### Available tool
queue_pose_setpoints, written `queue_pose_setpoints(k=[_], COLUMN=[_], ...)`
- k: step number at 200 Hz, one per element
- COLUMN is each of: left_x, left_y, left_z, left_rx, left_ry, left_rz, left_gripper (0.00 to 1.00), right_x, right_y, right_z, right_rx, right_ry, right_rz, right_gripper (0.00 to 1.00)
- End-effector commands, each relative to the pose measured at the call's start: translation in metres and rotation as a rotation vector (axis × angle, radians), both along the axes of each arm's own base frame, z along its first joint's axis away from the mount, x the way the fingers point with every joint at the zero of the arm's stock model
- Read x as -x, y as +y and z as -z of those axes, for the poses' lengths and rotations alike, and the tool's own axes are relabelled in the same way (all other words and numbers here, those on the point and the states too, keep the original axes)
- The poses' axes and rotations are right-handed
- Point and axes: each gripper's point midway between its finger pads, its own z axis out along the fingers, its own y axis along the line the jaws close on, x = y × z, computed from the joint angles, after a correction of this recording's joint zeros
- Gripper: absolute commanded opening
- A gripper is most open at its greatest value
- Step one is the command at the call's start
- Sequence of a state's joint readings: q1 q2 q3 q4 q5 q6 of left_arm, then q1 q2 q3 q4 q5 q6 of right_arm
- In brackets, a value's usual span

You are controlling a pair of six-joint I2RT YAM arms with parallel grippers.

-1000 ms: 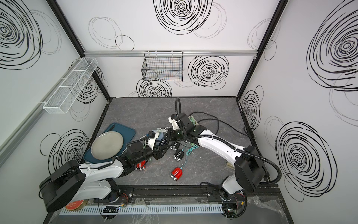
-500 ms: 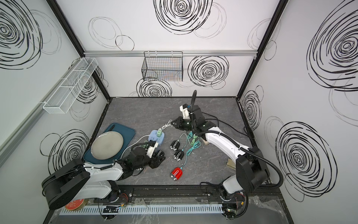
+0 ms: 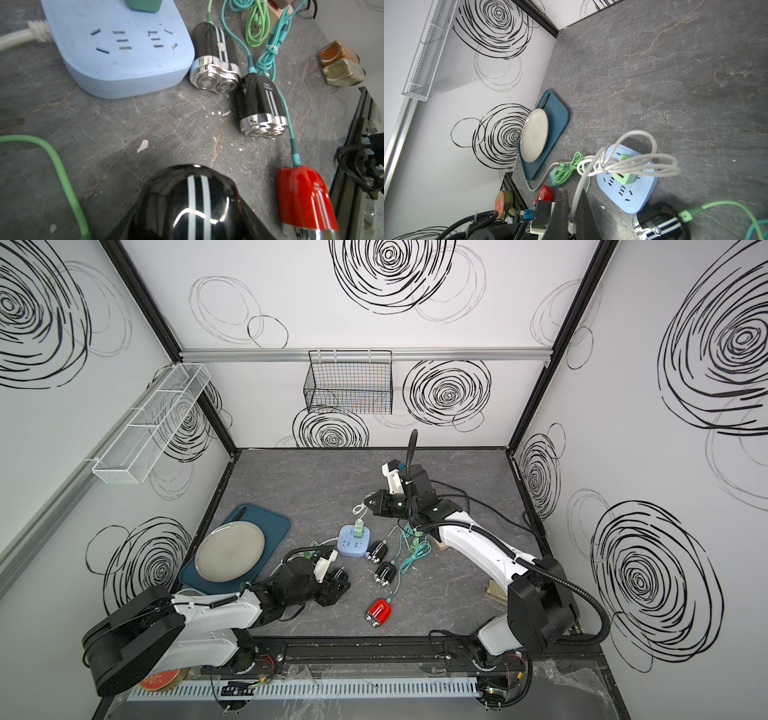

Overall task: Unplug the electric shaver
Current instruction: Remove the charging cable from the electric shaver.

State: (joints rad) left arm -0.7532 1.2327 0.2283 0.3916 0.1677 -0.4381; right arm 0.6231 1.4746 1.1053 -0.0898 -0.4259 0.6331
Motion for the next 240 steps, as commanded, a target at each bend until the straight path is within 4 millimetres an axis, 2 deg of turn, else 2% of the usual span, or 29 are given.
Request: queue_pose_setpoints(k=[1,40,76,108,154,196,213,240], left_x=[-0.013,-0.009,0.001,0.018,0.039,0.045,0.046,0.050], left_y=[-0.011,-0.004,0.007,0.012,0.036,0.055,0.056,0.056], left_z=[-0.030,-0.029,-0.024,-0.017,0.004,0.014,0.017,0.021], left_rx=[0.002,-0.116,-0.191,-0.232,-0.368,-0.423,-0.417,-0.422], left_ry=[-0.047,-0.005,0.039,0.091,0.161,0.202,0.216,0.239], left_rz=[-0.021,-0.071,-0.123,-0.150,-0.224,-0.340,-0.350,-0.350], left_gripper=[0.25,0.25,0.26,0.26,0.26,0.29,0.30,0.38], right_x=[0.012,0.028,0.054,0.070,0.080,0.083,0.085,0.086], right_y=[0.013,0.031,0.047,0.045,0.050,0.054,0.057,0.058], right_z=[0.022,0.058,0.083,0.109,0.125,0.132,0.134,0.136], right_rx=[0.050,0.121,0.172,0.197,0.224,0.243,0.246,0.255], right_ry=[0.025,0.078,0.117,0.173,0.201,0.208,0.210,0.212], right_rz=[-0.070,-0.126,-0.208,-0.222,-0.247,-0.246,-0.253,-0.256], right_gripper=[0.01,0.01,0.01,0.01,0.03,0.03,0.03,0.04])
